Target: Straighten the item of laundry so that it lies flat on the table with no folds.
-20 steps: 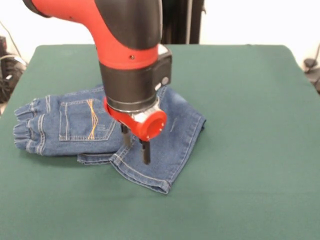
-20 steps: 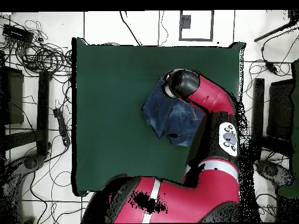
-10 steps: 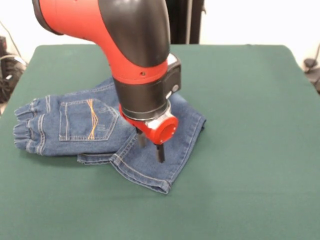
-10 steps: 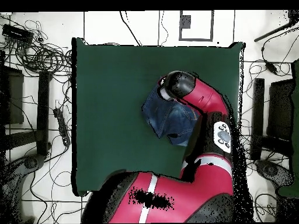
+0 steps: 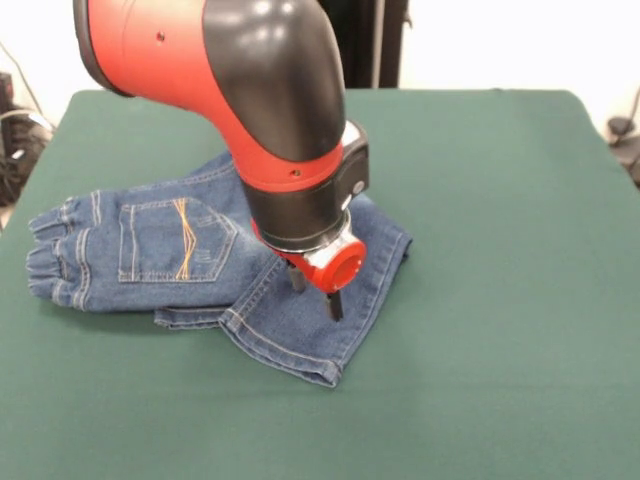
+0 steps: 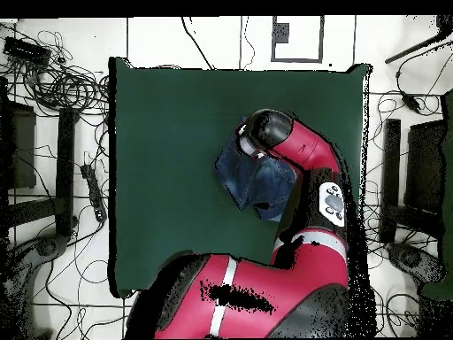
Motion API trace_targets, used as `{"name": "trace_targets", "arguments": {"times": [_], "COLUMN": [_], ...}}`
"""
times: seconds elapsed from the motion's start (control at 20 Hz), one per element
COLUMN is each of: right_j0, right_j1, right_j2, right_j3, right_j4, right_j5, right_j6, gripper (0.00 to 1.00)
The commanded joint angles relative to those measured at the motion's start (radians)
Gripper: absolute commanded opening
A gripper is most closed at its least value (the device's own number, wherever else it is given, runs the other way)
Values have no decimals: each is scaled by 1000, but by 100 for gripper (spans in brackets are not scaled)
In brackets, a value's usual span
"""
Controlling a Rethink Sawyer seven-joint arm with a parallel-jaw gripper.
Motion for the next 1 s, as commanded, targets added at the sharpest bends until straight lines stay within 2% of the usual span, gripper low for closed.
{"name": "trace_targets", "arguments": {"times": [0.05,0.3,0.65,0.9,0.95,1.0], "right_j0": [29,35,37,33,36,36], "right_j1": [74,119,127,105,104,102], "right_j2": [101,109,121,133,125,124], "right_j3": [-4,-14,0,65,65,68], "right_j4": [15,24,29,47,36,32], "right_j5": [-96,-189,-239,-301,-306,-308], "right_j6": [147,170,179,217,208,204], "gripper": [100,100,100,100,0,0]}}
